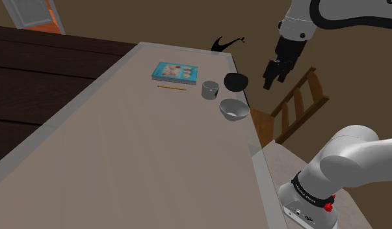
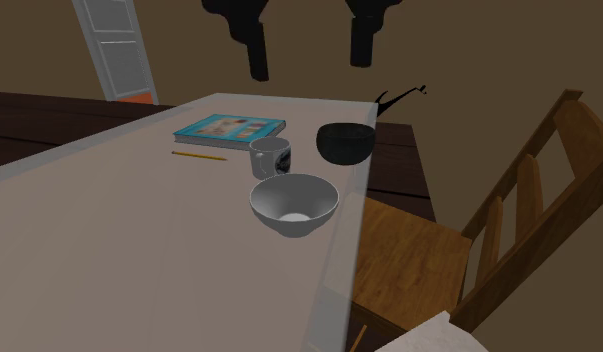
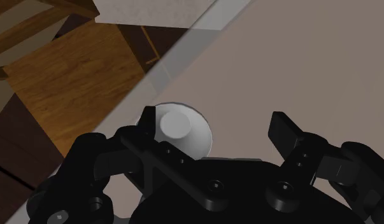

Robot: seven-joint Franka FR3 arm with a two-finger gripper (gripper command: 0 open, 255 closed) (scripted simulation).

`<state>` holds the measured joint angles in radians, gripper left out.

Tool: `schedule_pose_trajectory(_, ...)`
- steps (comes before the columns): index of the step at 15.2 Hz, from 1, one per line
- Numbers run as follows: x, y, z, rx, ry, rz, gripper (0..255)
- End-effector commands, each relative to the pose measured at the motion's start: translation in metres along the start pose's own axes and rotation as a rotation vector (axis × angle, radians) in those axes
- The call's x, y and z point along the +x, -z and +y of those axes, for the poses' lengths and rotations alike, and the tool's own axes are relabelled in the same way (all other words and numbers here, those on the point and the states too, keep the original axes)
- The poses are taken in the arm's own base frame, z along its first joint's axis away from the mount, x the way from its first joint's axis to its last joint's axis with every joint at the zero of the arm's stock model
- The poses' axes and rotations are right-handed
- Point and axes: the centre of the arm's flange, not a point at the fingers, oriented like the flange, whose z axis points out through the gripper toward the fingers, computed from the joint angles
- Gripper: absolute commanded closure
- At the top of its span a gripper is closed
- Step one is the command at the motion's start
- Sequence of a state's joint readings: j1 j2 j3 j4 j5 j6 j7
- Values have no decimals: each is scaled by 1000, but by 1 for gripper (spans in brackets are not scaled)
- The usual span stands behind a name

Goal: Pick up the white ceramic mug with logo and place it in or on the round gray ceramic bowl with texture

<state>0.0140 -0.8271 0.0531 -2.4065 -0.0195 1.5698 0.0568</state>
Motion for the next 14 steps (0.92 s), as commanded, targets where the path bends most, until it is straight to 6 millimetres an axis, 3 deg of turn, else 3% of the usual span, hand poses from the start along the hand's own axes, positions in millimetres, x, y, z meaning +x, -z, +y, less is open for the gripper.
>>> schedule_pose_trajectory(1,0,0,0,0,0,0,0)
schedule_pose_trajectory(14,137,-83,55,42,-7,38,0)
